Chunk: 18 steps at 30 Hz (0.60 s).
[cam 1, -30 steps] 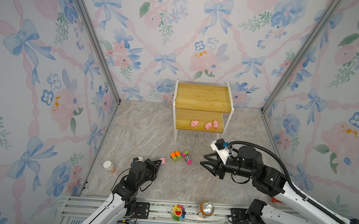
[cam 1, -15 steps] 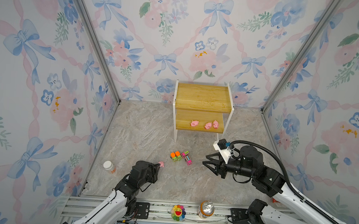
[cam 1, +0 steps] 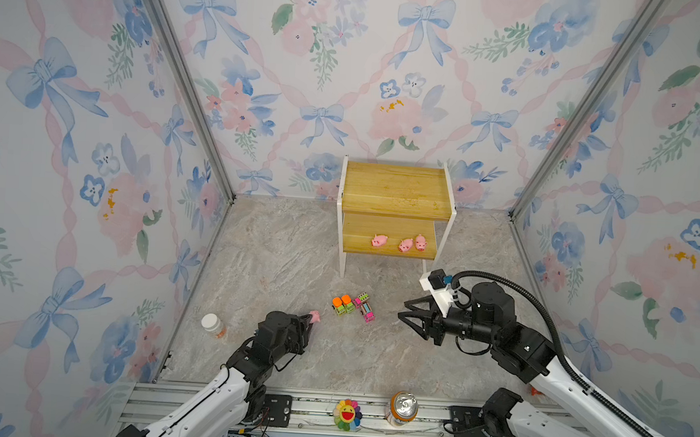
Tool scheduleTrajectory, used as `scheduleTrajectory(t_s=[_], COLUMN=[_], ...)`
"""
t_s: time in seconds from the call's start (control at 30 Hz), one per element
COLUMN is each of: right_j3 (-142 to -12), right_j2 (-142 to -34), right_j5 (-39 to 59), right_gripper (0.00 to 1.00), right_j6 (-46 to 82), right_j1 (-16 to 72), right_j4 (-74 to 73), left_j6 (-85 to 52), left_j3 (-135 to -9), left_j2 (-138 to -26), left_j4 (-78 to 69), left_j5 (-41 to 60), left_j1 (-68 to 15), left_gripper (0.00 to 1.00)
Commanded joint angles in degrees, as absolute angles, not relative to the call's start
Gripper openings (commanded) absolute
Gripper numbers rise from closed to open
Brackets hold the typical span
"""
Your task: Place and organize the plastic toys onto the shelf
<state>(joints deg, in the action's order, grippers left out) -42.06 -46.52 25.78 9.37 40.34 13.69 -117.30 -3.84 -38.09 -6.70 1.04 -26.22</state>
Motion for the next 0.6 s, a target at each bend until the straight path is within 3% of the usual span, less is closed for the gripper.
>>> scheduleTrajectory(t_s=[0.0,0.17,0.43,0.57], right_j3=[-41.5,-41.4,-41.4,-41.1], right_j2=[-46.7,-47.3,-47.4,-46.9], right_j5=[27.6,28.1,28.6,28.6], right_gripper=[0.46,0.46,0.47,0.48], right_j6=[9.4,9.7,9.5,9.3], right_j1=[39.6,39.3,39.0,38.6], right_j4=[12.1,11.6,12.1,12.2], left_j6=[-117.6,-117.7,-116.7,-116.0], left_j3=[-2.1,-1.5,-2.8,-3.2], left_j2=[-36.3,-35.5,-37.8,-38.8], left_j4=[-5.4,-4.1,-4.1,-4.3], left_j5=[-0.8,-1.4,-0.6,-0.6], left_j1=[-25.8,-25.8,-25.5,-25.2], left_gripper=[0.24,0.27,0.52,0.54])
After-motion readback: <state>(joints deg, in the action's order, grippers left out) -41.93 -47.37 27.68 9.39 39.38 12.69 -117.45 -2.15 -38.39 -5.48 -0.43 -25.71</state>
